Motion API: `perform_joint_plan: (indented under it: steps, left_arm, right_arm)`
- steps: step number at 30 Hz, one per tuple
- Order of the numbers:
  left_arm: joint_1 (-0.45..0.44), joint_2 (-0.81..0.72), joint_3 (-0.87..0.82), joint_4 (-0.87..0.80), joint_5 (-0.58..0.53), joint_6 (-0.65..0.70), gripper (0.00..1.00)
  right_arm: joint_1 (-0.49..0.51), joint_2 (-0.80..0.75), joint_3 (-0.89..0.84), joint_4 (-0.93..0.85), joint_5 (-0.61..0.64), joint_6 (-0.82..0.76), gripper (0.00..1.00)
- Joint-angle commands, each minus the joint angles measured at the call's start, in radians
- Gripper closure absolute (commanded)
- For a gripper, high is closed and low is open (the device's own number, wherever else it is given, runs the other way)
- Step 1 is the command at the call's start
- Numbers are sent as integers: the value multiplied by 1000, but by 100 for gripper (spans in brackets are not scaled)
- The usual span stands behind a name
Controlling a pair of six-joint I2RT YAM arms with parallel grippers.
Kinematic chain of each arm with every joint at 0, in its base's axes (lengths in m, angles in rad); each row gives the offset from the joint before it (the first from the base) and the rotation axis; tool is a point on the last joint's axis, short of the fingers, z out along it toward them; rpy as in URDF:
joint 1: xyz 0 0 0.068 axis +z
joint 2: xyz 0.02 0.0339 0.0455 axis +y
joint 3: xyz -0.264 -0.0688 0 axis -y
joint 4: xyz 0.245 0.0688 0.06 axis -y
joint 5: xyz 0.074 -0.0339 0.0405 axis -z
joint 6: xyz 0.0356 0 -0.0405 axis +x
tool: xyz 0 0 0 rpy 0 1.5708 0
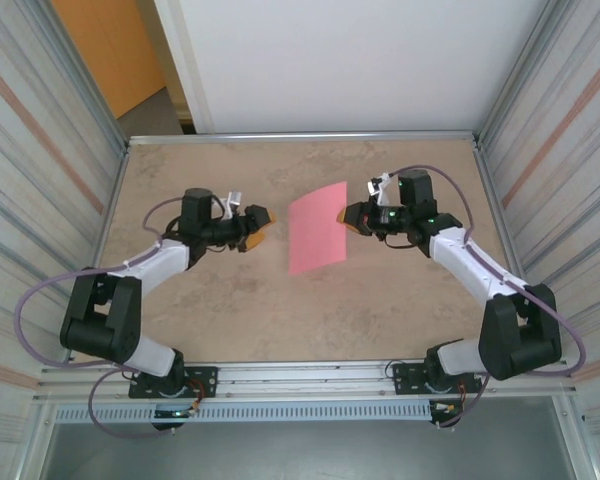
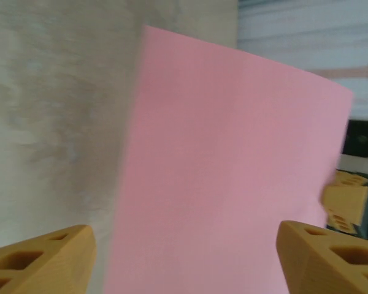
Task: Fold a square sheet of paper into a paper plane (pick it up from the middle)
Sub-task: First fold in half a square sheet of paper at the center of the table.
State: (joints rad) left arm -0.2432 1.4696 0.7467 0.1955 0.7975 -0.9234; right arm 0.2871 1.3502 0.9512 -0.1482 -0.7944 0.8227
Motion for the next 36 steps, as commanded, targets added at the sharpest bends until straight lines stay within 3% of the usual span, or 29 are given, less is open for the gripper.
perform_joint_plan:
  steps: [1, 5, 9, 15, 18, 27, 36]
  left_arm:
    - [37, -62, -54, -25, -44, 17, 14]
    - [48, -94, -82, -37, -65, 36, 7]
    - [47, -102, -104, -35, -68, 37, 2]
    - [31, -103, -143, -29, -69, 42, 1]
    - [0, -98, -144, -57, -91, 66, 2]
    - [-159, -19, -13, -281, -238, 240, 14]
    - [-245, 94, 68, -314, -262, 264, 24]
  right_arm:
    - [10, -47, 76, -154, 43, -68, 100]
    - [73, -5, 103, -146, 73, -48, 100]
    - [158, 105, 106, -7, 83, 15, 100]
    - [225, 272, 69, 279, 54, 142, 100]
    - [225, 321, 38, 321, 65, 151, 100]
    - [220, 364, -161, 480, 153, 188, 100]
    - [216, 388, -158, 371, 207, 91, 100]
